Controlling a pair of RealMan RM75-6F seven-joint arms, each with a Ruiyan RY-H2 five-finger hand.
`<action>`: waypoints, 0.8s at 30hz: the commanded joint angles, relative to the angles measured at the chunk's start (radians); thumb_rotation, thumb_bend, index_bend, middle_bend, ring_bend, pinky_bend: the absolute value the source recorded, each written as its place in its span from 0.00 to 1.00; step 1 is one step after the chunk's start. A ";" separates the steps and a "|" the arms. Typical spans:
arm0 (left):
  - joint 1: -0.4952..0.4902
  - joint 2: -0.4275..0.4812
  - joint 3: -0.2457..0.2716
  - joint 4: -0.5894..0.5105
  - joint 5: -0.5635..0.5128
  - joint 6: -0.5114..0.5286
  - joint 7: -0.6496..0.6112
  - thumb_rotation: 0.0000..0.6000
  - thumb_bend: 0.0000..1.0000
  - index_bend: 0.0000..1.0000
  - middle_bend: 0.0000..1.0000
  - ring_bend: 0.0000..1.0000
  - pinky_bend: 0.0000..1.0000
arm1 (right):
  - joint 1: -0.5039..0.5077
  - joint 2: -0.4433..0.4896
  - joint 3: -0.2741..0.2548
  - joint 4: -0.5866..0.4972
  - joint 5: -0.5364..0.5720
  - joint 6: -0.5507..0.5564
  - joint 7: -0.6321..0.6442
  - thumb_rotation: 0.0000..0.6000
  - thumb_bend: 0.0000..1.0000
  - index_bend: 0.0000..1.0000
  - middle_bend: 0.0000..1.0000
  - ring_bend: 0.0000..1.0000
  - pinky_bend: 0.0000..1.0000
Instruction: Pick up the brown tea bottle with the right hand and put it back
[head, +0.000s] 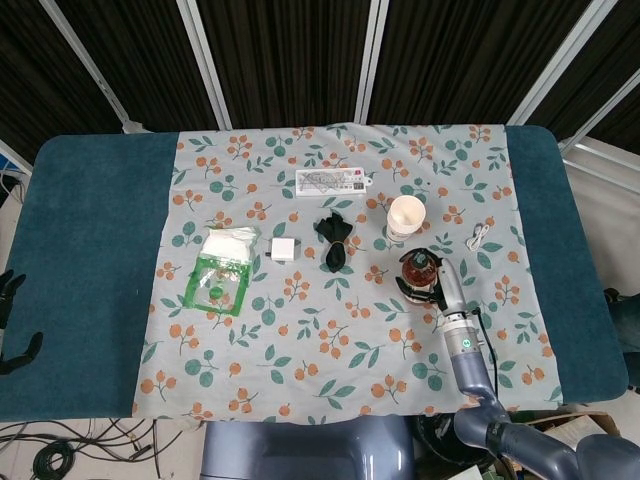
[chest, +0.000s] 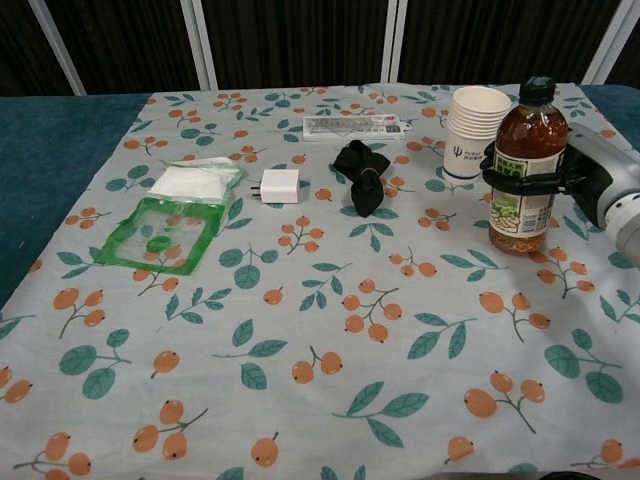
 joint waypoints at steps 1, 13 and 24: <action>0.000 0.000 0.000 0.000 -0.001 -0.001 0.001 1.00 0.37 0.07 0.00 0.00 0.00 | 0.004 -0.015 -0.002 0.020 -0.007 -0.001 0.015 1.00 0.36 0.42 0.35 0.43 0.51; -0.001 0.000 0.001 -0.002 -0.004 -0.004 0.007 1.00 0.37 0.07 0.00 0.00 0.00 | 0.008 -0.005 -0.038 0.047 -0.061 -0.020 0.092 1.00 0.19 0.09 0.08 0.12 0.16; 0.001 -0.001 0.001 -0.005 -0.002 0.001 0.009 1.00 0.37 0.07 0.00 0.00 0.00 | -0.036 0.093 -0.051 -0.055 -0.061 -0.007 0.088 1.00 0.06 0.00 0.00 0.04 0.14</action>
